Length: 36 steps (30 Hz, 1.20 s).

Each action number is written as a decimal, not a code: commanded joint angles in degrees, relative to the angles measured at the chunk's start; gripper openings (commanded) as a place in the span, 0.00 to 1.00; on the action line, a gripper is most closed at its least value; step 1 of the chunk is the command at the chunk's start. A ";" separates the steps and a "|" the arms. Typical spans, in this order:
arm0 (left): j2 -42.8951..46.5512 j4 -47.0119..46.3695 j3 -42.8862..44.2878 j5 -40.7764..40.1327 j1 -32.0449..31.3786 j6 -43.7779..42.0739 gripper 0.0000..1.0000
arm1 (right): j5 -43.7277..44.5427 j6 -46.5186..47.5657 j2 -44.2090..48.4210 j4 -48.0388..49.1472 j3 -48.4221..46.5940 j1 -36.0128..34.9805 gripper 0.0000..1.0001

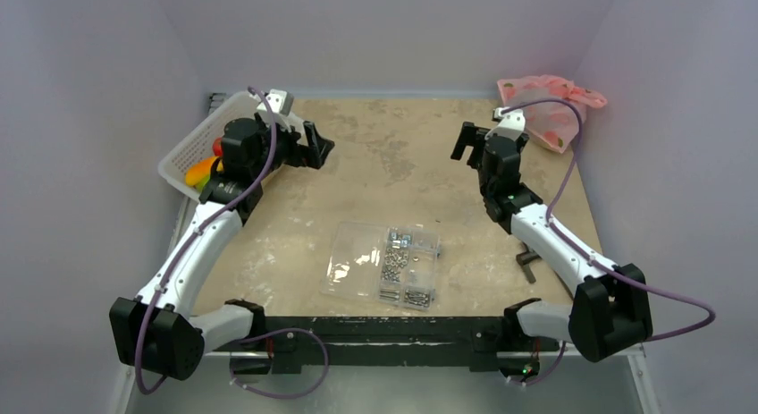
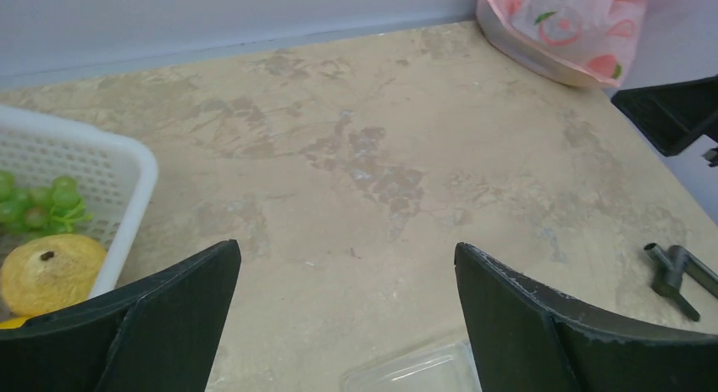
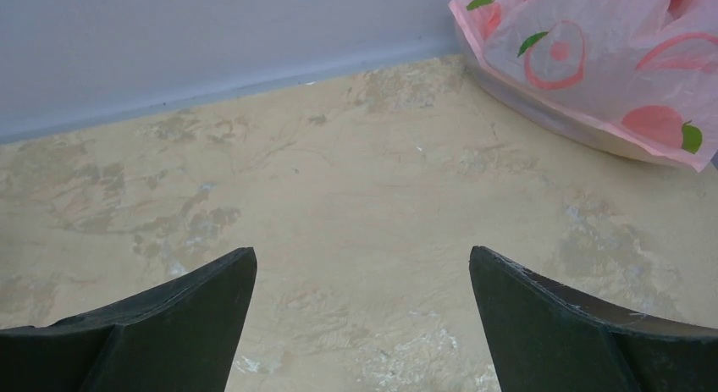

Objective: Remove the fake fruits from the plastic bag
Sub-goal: Move the plastic bag to the center of the board.

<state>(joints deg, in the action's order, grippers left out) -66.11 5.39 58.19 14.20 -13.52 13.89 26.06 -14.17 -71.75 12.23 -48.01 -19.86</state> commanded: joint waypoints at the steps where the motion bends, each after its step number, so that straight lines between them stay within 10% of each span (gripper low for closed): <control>1: 0.36 -1.64 2.72 7.70 -0.95 -1.37 0.98 | 2.87 -1.01 0.58 2.18 -2.06 -0.05 0.99; 36: -3.78 0.44 5.82 14.62 -4.50 -2.27 0.98 | 21.00 -11.17 -36.27 -7.94 -41.00 16.33 0.99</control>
<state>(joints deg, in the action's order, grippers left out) -69.36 5.85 61.43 27.57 -17.76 13.63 42.61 -24.45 -105.75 4.64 -82.98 -6.31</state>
